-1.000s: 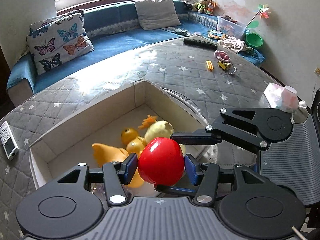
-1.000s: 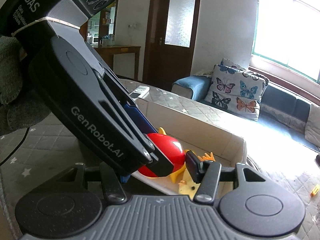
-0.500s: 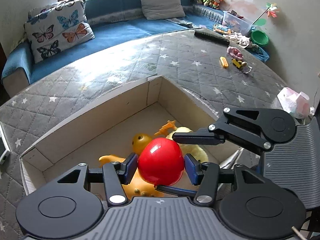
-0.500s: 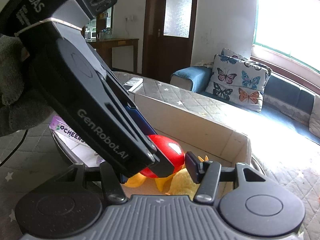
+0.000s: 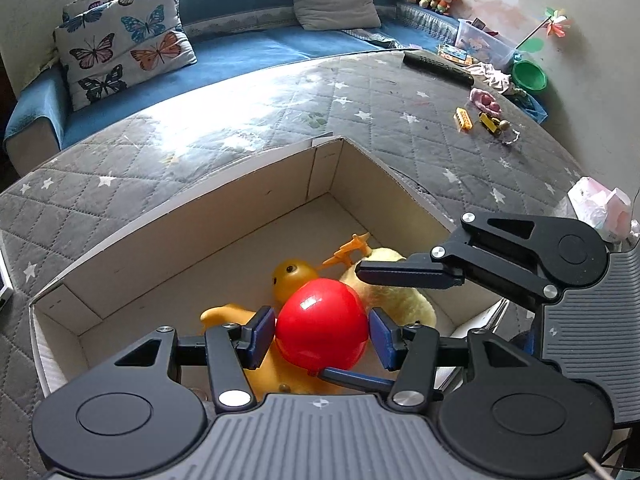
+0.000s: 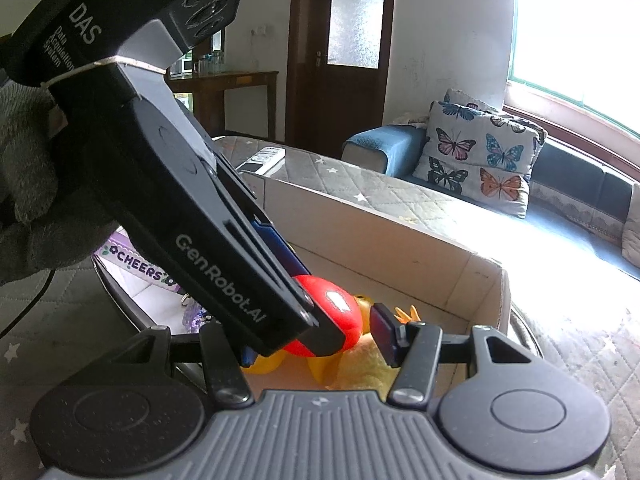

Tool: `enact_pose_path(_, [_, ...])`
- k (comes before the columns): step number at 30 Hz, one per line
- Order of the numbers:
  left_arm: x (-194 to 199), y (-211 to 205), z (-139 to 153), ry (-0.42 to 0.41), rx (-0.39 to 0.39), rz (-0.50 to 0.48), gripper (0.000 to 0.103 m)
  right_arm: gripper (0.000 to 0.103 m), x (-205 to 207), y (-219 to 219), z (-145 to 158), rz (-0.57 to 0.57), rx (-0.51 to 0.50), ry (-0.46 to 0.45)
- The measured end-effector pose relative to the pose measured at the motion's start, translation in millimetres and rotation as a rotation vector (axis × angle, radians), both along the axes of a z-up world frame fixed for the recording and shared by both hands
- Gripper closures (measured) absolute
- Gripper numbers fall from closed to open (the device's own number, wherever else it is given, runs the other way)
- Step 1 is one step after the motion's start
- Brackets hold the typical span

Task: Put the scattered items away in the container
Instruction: 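Lift the red ball with both grippers and carry it over the box, then lower the red ball onto the ducks and open both grippers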

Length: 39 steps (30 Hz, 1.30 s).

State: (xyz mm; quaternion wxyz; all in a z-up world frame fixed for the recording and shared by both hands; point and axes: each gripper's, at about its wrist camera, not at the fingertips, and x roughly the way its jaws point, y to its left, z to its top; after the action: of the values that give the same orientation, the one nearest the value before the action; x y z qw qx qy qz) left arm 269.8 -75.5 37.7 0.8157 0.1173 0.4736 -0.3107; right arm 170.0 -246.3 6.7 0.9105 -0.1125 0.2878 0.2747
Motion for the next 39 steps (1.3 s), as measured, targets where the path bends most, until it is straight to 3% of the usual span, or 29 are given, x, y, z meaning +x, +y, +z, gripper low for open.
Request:
enact_pose_path(3, [1, 0, 0, 0.002, -0.001, 0.002, 0.048, 0.052, 0, 0, 0, 0.005, 0.004, 0.005])
enact_pose_path(12, [6, 5, -1, 0.040, -0.030, 0.019, 0.048, 0.053, 0, -1, -1, 0.003, 0.010, 0.012])
enact_pose_path(23, [-2, -3, 3, -0.002, 0.019, 0.006, 0.048, 0.052, 0, -1, 3, -0.003, 0.037, 0.002])
enact_pose_path(30, [4, 12, 2, 0.057, -0.082, 0.038, 0.049, 0.052, 0, -2, 2, -0.007, 0.030, 0.013])
enact_pose_path(39, [2, 20, 11, 0.038, -0.137, 0.028, 0.049, 0.052, -1, -2, 2, -0.010, 0.033, 0.018])
